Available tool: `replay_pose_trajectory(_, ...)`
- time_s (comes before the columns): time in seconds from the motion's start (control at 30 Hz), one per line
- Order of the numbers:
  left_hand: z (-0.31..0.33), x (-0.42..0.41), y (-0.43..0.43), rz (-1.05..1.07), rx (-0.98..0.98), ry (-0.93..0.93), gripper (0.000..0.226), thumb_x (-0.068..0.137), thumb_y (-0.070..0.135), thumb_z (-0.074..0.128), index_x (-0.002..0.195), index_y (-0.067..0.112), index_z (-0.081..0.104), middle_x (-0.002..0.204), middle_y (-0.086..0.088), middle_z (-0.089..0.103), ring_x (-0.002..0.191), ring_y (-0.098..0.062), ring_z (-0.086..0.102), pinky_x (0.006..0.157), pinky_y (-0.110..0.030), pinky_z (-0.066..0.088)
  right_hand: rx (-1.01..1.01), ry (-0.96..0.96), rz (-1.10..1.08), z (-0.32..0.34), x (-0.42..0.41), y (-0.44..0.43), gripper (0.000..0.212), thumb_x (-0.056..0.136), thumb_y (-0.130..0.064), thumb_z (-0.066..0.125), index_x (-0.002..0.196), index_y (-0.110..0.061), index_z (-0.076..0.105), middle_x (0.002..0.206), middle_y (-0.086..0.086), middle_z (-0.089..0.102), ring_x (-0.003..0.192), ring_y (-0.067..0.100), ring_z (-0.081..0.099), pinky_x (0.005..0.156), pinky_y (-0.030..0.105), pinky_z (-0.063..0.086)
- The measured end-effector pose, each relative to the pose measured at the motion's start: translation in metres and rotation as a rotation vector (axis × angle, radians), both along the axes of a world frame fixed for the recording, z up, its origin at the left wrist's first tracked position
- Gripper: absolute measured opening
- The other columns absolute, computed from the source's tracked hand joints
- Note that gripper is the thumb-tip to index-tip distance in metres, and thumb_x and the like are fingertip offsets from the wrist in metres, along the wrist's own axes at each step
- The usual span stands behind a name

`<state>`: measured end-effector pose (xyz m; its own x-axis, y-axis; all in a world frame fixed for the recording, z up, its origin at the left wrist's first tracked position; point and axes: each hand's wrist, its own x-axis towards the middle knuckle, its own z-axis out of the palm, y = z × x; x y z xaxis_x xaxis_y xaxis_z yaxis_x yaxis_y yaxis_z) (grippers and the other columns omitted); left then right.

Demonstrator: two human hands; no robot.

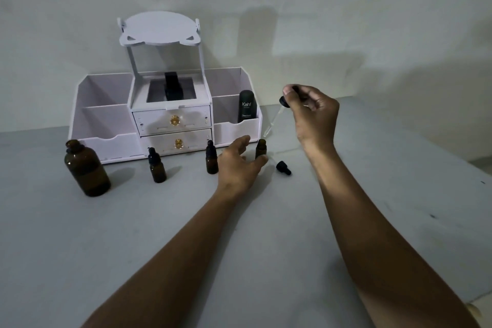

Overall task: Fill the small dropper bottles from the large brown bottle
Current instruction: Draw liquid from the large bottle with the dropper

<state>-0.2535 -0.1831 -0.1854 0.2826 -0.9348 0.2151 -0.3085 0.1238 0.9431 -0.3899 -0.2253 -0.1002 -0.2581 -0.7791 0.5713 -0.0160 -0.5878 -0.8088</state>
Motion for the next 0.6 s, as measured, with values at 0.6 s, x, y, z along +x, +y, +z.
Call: replay_pose_trajectory(0.6,0.004,-0.006,-0.009,-0.017,-0.028,-0.065,0.033,0.078,0.008,0.081,0.11,0.013,0.076,0.093,0.004,0.076,0.091,-0.01,0.073,0.095,-0.028,0.056,0.027,0.098,-0.037,-0.016,0.007,-0.013,0.01,0.086,-0.019,0.075,0.089,-0.01,0.077,0.079,0.006,0.076,0.077,0.018,0.075,0.074,0.019,0.054)
